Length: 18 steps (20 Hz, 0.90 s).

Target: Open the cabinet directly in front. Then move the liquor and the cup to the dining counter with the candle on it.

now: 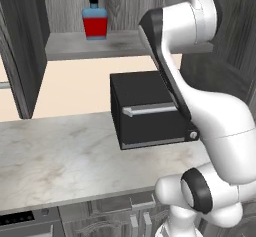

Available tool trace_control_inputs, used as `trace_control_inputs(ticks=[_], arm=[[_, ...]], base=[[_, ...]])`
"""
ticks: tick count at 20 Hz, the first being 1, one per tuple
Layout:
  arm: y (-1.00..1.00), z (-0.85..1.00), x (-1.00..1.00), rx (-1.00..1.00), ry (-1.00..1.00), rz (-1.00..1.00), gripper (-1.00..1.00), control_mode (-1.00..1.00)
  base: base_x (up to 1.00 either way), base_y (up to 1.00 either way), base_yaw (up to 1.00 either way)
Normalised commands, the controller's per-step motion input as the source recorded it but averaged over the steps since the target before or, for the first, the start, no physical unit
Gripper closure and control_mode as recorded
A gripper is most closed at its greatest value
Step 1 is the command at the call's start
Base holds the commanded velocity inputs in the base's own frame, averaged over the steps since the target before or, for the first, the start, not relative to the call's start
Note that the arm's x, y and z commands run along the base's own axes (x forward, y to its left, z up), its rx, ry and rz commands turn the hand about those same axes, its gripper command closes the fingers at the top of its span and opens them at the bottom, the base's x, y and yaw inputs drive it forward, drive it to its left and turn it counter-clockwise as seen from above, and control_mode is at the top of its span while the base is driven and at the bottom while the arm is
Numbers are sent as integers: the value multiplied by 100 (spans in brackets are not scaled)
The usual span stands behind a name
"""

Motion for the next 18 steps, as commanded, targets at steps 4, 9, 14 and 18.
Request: trace_control_inputs(ticks=[4,9,14,18], arm=[[-12,0,11,-1,-5,2,-100,-100],[-1,0,18,-3,-2,0,-100,-100],[0,0,24,0,0,0,-100,-100],[0,2,10,0,0,1,-100,-100]], base=[[0,0,0],[0,0,0],[0,0,0],[0,0,0]])
